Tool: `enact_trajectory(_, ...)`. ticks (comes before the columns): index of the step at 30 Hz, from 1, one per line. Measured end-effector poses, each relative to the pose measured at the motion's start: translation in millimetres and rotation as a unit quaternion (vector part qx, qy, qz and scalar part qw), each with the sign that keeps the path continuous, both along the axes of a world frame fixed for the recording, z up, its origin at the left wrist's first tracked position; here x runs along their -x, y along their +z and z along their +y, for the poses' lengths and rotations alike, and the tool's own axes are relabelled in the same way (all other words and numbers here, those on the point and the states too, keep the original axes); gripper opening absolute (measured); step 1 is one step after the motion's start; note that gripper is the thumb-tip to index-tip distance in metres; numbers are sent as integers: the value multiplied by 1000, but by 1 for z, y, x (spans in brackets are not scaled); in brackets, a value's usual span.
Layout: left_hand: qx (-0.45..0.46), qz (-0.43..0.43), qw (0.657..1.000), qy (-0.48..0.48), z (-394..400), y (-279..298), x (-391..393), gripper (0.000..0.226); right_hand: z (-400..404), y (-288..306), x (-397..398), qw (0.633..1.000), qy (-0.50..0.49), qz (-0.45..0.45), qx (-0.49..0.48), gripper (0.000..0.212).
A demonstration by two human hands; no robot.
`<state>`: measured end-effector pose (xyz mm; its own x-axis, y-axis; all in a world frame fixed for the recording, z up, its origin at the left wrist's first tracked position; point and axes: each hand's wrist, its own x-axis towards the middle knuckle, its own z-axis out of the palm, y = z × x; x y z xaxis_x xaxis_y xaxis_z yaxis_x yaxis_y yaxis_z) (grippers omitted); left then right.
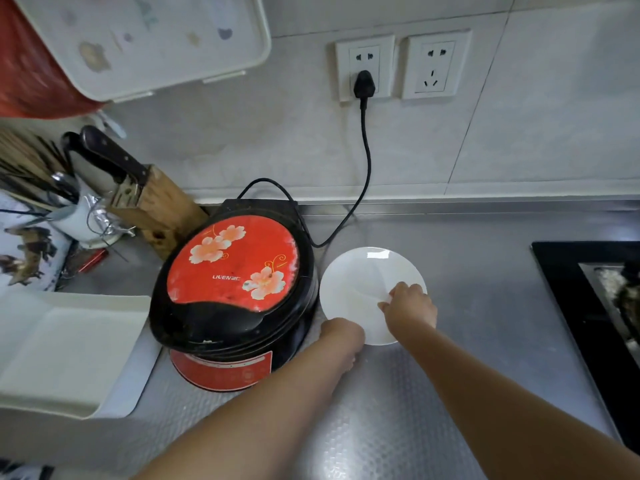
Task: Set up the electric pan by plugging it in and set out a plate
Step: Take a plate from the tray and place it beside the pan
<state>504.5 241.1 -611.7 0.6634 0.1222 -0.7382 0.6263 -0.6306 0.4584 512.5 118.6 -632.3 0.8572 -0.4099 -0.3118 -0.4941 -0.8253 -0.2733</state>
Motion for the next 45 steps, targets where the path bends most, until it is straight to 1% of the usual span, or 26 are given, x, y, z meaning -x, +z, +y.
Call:
enact_trajectory(1, -1, 5, 1000, -20, -2, 4, -1, 26, 1, -1, 0, 1000, 1, 7, 5, 42)
enact_trajectory(2, -14, 28, 999, -32, -2, 16, 0, 23, 1, -1, 1, 1000, 0, 15, 12, 44)
enact_trajectory(3, -37, 27, 998, -50, 0, 24, -4, 25, 2, 0, 1, 1000, 0, 23, 20, 47)
enact_trajectory(4, -23, 45, 997, -53, 4, 39, -8, 25, 3, 2, 0, 999, 1, 29, 26, 49)
enact_trajectory(5, -11, 24, 998, -58, 7, 46, -14, 22, 5, 5, 0, 999, 0, 29, 32, 51)
enact_trajectory(6, 8, -2, 999, -52, 12, 56, -22, 17, 7, 9, -2, 999, 2, 22, 35, 50)
enact_trajectory(8, 11, -81, 993, -88, 31, 76, -36, 14, 14, 22, -10, 1000, 15, -7, 21, 47)
enact_trajectory(11, -9, -200, 969, -143, 68, 101, -63, 21, 28, 45, -32, 996, 35, -50, -65, 42)
enact_trajectory(14, -79, -326, 934, -124, 113, 120, -97, 13, 48, 66, -63, 979, 59, -100, -166, 37)
enact_trajectory(16, -111, -362, 921, -91, 142, 124, -124, 13, 63, 74, -87, 969, 68, -124, -201, 33)
enact_trajectory(18, -128, -345, 928, -58, 165, 124, -146, 22, 76, 78, -108, 967, 69, -133, -208, 31)
enact_trajectory(19, -147, -339, 927, -62, 175, 122, -158, 27, 83, 78, -119, 967, 63, -137, -207, 32)
enact_trajectory(21, -190, -353, 910, -104, 190, 116, -181, 36, 94, 77, -140, 963, 47, -148, -220, 36)
enact_trajectory(23, -194, -360, 901, -149, 198, 109, -202, 41, 103, 73, -158, 965, 46, -140, -217, 37)
enact_trajectory(24, -194, -360, 896, -174, 200, 105, -213, 42, 107, 71, -168, 970, 53, -124, -202, 31)
enact_trajectory(26, -203, -365, 879, -231, 198, 96, -230, 44, 110, 68, -183, 979, 72, -89, -168, 13)
enact_trajectory(27, -203, -371, 868, -261, 195, 92, -236, 45, 109, 67, -189, 980, 70, -86, -166, 11)
enact_trajectory(30, -175, -388, 842, -330, 183, 86, -257, 47, 95, 60, -208, 971, -7, -140, -192, 17)
enact_trajectory(32, -169, -380, 838, -353, 174, 84, -266, 46, 80, 55, -213, 978, -18, -167, -126, 20)
enact_trajectory(33, -173, -372, 836, -365, 169, 83, -271, 44, 73, 52, -215, 984, -2, -160, -74, 21)
enact_trajectory(35, -188, -346, 834, -386, 159, 77, -283, 42, 66, 42, -217, 992, 56, -108, 37, 27)
enact_trajectory(37, -188, -318, 845, -388, 154, 74, -286, 45, 68, 33, -214, 984, 124, -41, 122, 29)
enact_trajectory(39, -175, -299, 855, -385, 149, 68, -290, 51, 74, 23, -213, 969, 180, 20, 167, 30)
enact_trajectory(40, -170, -291, 860, -384, 146, 67, -290, 53, 78, 20, -213, 963, 204, 45, 172, 30)
enact_trajectory(42, -155, -283, 864, -387, 138, 64, -289, 57, 82, 17, -215, 960, 228, 81, 140, 28)
enact_trajectory(45, -136, -279, 863, -399, 127, 62, -287, 59, 78, 25, -217, 965, 235, 87, 79, 21)
